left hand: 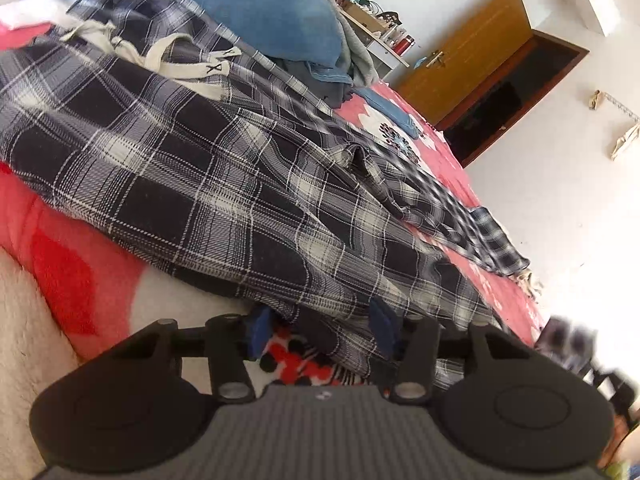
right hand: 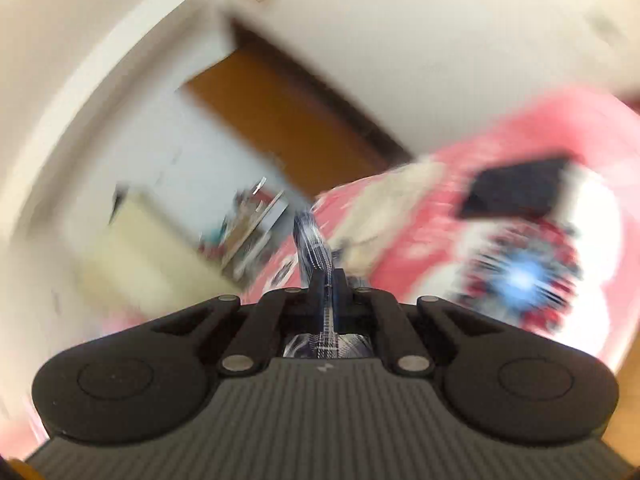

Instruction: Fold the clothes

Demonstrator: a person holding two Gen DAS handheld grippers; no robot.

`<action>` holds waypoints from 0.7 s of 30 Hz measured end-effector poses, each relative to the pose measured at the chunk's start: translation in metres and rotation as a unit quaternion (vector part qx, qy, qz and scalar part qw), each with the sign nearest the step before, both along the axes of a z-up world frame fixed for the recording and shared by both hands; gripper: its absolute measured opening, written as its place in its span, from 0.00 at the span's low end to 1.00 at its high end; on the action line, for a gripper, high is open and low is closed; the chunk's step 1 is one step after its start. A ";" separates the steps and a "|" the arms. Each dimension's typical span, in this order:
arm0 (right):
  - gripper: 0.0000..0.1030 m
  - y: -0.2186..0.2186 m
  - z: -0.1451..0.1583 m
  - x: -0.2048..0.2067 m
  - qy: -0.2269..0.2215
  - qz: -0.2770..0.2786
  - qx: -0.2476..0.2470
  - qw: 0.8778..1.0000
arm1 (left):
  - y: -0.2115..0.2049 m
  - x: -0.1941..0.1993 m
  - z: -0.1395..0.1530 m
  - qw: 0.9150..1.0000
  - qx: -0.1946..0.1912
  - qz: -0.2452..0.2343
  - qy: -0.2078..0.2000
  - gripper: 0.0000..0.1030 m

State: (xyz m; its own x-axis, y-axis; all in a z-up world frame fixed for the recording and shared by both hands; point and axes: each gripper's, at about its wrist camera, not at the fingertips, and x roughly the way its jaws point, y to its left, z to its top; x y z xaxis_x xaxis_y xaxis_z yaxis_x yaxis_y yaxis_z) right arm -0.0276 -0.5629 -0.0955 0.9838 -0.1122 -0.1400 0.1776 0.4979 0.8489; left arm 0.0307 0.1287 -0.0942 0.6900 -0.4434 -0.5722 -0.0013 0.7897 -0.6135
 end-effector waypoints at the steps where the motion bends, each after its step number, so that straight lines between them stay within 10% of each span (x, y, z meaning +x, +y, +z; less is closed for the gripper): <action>1: 0.02 -0.008 -0.021 -0.011 0.000 -0.013 0.045 0.999 | 0.002 0.001 -0.001 1.000 -0.008 0.002 0.003 0.50; 9: 0.12 -0.014 -0.121 -0.033 -0.048 -0.024 0.255 0.966 | 0.008 -0.002 -0.004 0.999 -0.043 0.020 0.011 0.50; 13: 0.46 0.001 -0.125 -0.035 -0.040 0.001 0.247 0.968 | 0.011 -0.009 -0.004 0.998 -0.053 0.028 0.012 0.50; 21: 0.50 0.037 -0.145 -0.034 0.023 0.054 0.243 0.968 | 0.032 -0.029 -0.011 0.993 -0.094 0.066 0.015 0.50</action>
